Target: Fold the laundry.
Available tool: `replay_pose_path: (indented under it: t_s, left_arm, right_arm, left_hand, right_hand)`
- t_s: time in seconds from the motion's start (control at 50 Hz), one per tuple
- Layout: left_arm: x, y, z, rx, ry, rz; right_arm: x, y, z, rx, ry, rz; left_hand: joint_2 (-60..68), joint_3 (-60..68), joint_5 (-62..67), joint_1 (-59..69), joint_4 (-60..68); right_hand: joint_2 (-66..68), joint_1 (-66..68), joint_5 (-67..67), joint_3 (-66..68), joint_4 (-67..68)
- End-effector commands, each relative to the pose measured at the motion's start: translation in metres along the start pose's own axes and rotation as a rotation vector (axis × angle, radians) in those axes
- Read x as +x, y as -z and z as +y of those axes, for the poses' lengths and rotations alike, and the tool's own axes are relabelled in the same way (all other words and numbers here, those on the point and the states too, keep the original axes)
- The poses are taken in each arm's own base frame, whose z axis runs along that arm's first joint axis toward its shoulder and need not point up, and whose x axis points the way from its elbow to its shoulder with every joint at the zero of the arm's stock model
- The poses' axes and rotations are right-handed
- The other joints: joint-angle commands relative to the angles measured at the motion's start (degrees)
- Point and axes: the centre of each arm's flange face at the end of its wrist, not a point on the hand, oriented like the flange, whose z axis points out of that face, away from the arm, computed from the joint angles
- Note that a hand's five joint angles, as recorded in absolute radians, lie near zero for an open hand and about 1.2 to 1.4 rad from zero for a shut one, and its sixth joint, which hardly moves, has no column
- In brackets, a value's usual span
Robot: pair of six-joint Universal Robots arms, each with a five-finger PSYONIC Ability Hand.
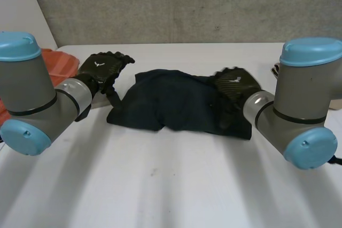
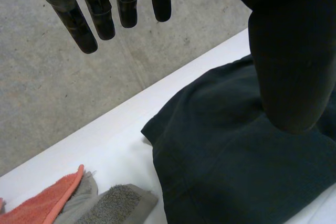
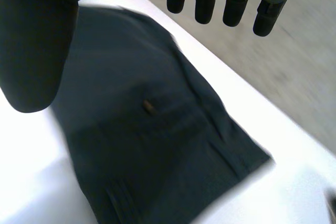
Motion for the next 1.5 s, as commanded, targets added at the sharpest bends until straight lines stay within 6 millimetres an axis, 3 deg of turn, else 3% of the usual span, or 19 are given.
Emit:
replay_pose_path:
  t_s: [0.02, 0.18, 0.32, 0.6, 0.62, 0.68, 0.8, 0.84, 0.92, 1.0, 1.1, 1.18, 1.2, 1.26, 1.32, 1.36, 1.44, 1.5]
  left_arm:
    - [0.0, -0.003, -0.004, 0.047, -0.009, 0.024]
    - [0.001, -0.003, -0.003, 0.051, -0.008, 0.034]
    - [0.001, -0.004, -0.004, 0.057, -0.008, 0.033]
    - [0.001, -0.006, -0.001, 0.061, -0.007, 0.037]
    - [0.002, -0.006, -0.001, 0.061, -0.007, 0.038]
    - [0.002, -0.006, -0.001, 0.061, -0.007, 0.04]
    - [0.001, -0.005, -0.002, 0.063, -0.007, 0.04]
    - [0.001, -0.005, -0.001, 0.06, -0.007, 0.039]
    - [0.0, -0.004, -0.001, 0.062, -0.005, 0.04]
    - [-0.001, -0.004, -0.002, 0.065, -0.002, 0.039]
    - [-0.001, -0.004, -0.002, 0.064, 0.001, 0.04]
    - [-0.001, -0.004, -0.002, 0.062, 0.005, 0.042]
    - [-0.001, -0.004, -0.003, 0.064, 0.004, 0.04]
    - [-0.001, -0.003, -0.003, 0.066, 0.004, 0.039]
    - [-0.004, -0.001, -0.006, 0.072, 0.003, 0.032]
    - [-0.005, 0.0, -0.007, 0.074, 0.003, 0.027]
    - [-0.008, 0.003, -0.014, 0.091, -0.001, 0.02]
    - [-0.012, 0.006, -0.021, 0.111, -0.004, 0.003]
  right_arm:
    - [0.028, -0.006, 0.034, -0.135, -0.254, 0.219]
    - [0.016, 0.002, 0.074, -0.243, -0.369, 0.111]
    - [0.018, -0.007, 0.081, -0.153, -0.365, 0.095]
    - [0.013, -0.028, 0.095, -0.134, -0.273, 0.096]
    - [0.013, -0.029, 0.095, -0.13, -0.271, 0.099]
    - [0.018, -0.032, 0.095, -0.11, -0.265, 0.13]
    - [0.046, -0.022, 0.086, -0.057, -0.274, 0.291]
    - [0.062, -0.01, 0.076, -0.031, -0.264, 0.318]
    - [0.1, 0.003, 0.077, -0.025, -0.225, 0.361]
    - [0.126, 0.007, 0.086, -0.048, -0.099, 0.345]
    - [0.136, 0.004, 0.077, -0.022, 0.099, 0.317]
    - [0.113, -0.007, 0.048, 0.078, 0.244, 0.256]
    - [0.096, -0.011, 0.032, 0.146, 0.291, 0.216]
    - [0.068, -0.013, 0.012, 0.251, 0.349, 0.143]
    - [0.021, -0.013, -0.012, 0.407, 0.42, 0.002]
    - [-0.017, -0.011, -0.017, 0.493, 0.459, -0.129]
    - [-0.065, -0.015, -0.011, 0.568, 0.51, -0.306]
    - [-0.073, -0.024, -0.006, 0.55, 0.515, -0.333]
  left_hand:
    - [-1.66, -2.06, -2.78, -0.82, -1.26]
    - [-1.66, -2.06, -2.78, -0.82, -1.26]
    - [-1.66, -2.06, -2.78, -0.82, -1.26]
    - [-1.66, -2.06, -2.78, -0.82, -1.26]
    - [-1.66, -2.06, -2.78, -0.82, -1.26]
    - [-1.66, -2.06, -2.78, -0.82, -1.26]
    - [-1.66, -2.06, -2.78, -0.82, -1.26]
    - [-1.66, -2.06, -2.78, -0.82, -1.26]
    - [-1.66, -2.06, -2.78, -0.82, -1.26]
    - [-1.66, -2.06, -2.78, -0.82, -1.26]
    - [-1.66, -2.06, -2.78, -0.82, -1.26]
    - [-1.66, -2.06, -2.78, -0.82, -1.26]
    - [-1.66, -2.06, -2.78, -0.82, -1.26]
    - [-1.66, -2.06, -2.78, -0.82, -1.26]
    - [-1.66, -2.06, -2.78, -0.82, -1.26]
    - [-1.66, -2.06, -2.78, -0.82, -1.26]
    - [-1.66, -2.06, -2.78, -0.82, -1.26]
    - [-1.66, -2.06, -2.78, -0.82, -1.26]
  right_hand:
    - [-1.82, -2.51, -3.11, -1.87, -2.39]
    - [0.53, -0.16, -0.77, 0.48, -0.04]
    - [13.64, 12.95, 12.35, 13.59, 13.07]
    - [24.92, 24.23, 23.62, 24.87, 24.35]
    - [27.09, 26.41, 25.8, 27.05, 26.52]
    - [68.05, 67.36, 66.75, 68.0, 67.48]
    - [68.18, 67.49, 66.89, 68.13, 67.61]
    - [68.18, 67.49, 66.89, 68.13, 67.61]
    - [68.18, 67.49, 66.89, 68.13, 67.61]
    - [68.18, 67.49, 66.89, 68.13, 67.61]
    - [68.18, 67.49, 66.89, 68.13, 67.61]
    - [68.18, 67.49, 66.89, 68.13, 67.61]
    - [68.18, 67.49, 66.89, 68.13, 67.61]
    - [68.18, 67.49, 66.89, 68.13, 67.61]
    - [68.18, 67.49, 66.89, 68.13, 67.61]
    - [68.18, 67.49, 66.89, 68.13, 67.61]
    - [68.18, 67.49, 66.89, 68.13, 67.61]
    - [68.18, 67.49, 66.89, 68.13, 67.61]
